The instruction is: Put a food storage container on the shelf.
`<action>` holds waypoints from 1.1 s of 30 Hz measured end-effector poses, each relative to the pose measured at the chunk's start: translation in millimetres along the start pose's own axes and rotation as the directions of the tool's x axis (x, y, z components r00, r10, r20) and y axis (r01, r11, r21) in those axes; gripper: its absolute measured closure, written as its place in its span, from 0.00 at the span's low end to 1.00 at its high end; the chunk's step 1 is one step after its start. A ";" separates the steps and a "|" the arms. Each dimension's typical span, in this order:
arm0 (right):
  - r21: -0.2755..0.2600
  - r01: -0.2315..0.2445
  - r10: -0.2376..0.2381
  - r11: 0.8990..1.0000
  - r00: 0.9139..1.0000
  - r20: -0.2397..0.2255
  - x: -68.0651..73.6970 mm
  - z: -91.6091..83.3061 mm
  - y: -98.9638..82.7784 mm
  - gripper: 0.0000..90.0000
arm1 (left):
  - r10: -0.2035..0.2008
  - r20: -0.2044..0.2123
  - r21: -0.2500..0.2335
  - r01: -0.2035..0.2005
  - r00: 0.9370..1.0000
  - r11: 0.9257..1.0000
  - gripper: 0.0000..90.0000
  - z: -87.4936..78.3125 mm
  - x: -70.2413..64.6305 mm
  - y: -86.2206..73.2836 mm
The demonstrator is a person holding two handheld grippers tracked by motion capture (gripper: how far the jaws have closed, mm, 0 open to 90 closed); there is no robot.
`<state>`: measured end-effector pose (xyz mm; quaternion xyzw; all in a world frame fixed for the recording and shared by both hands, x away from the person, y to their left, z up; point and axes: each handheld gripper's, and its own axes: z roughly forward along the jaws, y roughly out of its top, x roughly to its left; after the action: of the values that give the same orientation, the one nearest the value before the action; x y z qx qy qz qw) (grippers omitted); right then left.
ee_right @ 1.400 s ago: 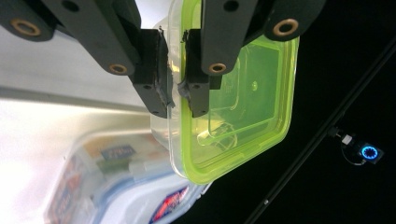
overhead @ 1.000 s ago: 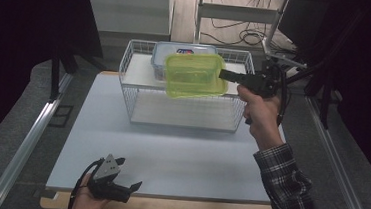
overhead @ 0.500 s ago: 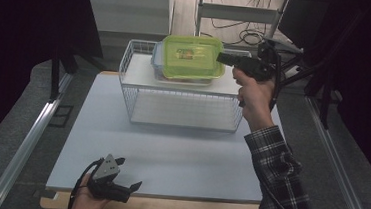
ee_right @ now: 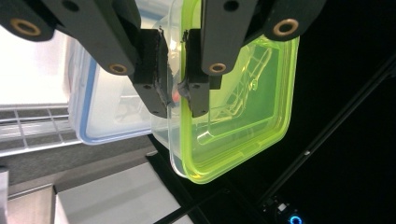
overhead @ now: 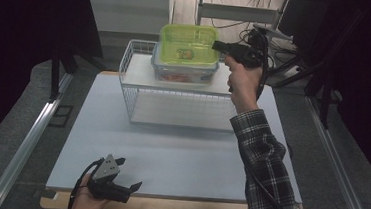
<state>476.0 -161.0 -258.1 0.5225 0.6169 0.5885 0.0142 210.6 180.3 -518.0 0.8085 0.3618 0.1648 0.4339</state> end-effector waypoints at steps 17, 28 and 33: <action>0.003 0.102 -0.102 0.995 0.988 0.119 3.1 16.3 0.9 0.83 | 0.001 0.004 0.002 -0.001 1.000 1.000 0.05 1.2 -0.2 -0.2; 0.032 0.191 -0.194 0.981 0.967 0.163 3.4 27.1 4.0 0.70 | -0.003 0.008 0.005 0.003 1.000 1.000 0.05 2.0 0.1 -0.2; 0.042 0.266 -0.268 0.963 0.936 0.227 8.2 30.3 4.0 0.69 | -0.005 0.008 0.007 0.005 1.000 1.000 0.05 2.3 0.3 -0.4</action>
<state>493.9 -134.9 -259.5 0.4988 0.6794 0.5130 0.1628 211.9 179.2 -519.6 0.8098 0.3626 0.1593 0.4329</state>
